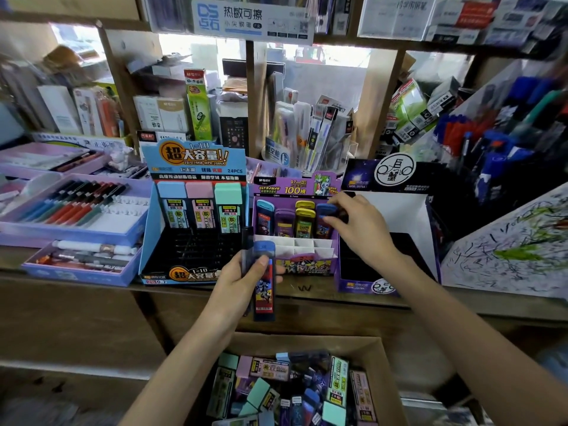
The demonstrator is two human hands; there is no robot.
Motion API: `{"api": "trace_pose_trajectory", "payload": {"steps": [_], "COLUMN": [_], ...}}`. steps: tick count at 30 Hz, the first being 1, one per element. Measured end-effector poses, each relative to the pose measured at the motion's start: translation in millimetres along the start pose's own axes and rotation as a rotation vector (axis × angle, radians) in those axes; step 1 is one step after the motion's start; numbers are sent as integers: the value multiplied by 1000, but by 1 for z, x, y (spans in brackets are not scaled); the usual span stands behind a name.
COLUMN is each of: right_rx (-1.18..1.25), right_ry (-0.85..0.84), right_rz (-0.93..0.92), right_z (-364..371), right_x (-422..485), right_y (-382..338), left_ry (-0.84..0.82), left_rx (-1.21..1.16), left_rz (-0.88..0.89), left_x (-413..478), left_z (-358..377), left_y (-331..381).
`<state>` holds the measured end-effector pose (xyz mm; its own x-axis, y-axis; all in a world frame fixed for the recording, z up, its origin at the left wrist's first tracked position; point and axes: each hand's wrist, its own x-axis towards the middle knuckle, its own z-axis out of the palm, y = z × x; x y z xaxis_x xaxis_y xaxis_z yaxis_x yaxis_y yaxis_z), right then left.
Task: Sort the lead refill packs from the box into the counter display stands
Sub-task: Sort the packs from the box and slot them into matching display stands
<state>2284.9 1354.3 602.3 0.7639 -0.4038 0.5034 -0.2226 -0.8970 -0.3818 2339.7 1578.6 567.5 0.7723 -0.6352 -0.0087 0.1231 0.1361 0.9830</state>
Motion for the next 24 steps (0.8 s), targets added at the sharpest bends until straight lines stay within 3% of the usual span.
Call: {"api": "trace_pose_trajectory", "payload": {"steps": [6,11,16,18,24], "right_rx": [-162,189,524,687,717], "right_ry": [-80,20,-282,-321,-230], "right_rz": [-118,-39,133,218,278], "right_z": [5,-13,-15,-12,-22], "right_x": [-8,-30,-51,-56,-51], "right_y": [0,-22,-55,-59,-48], "left_ry": [-15,-45,-103,-128,-102], "left_rx": [-6,17,73,75,113], "left_rz": [1,23,76,76,-8], "left_x": [0,2,2,1,2], "left_z": [7,15,30,33,25], "left_y": [0,1,0,-1,-6]}}
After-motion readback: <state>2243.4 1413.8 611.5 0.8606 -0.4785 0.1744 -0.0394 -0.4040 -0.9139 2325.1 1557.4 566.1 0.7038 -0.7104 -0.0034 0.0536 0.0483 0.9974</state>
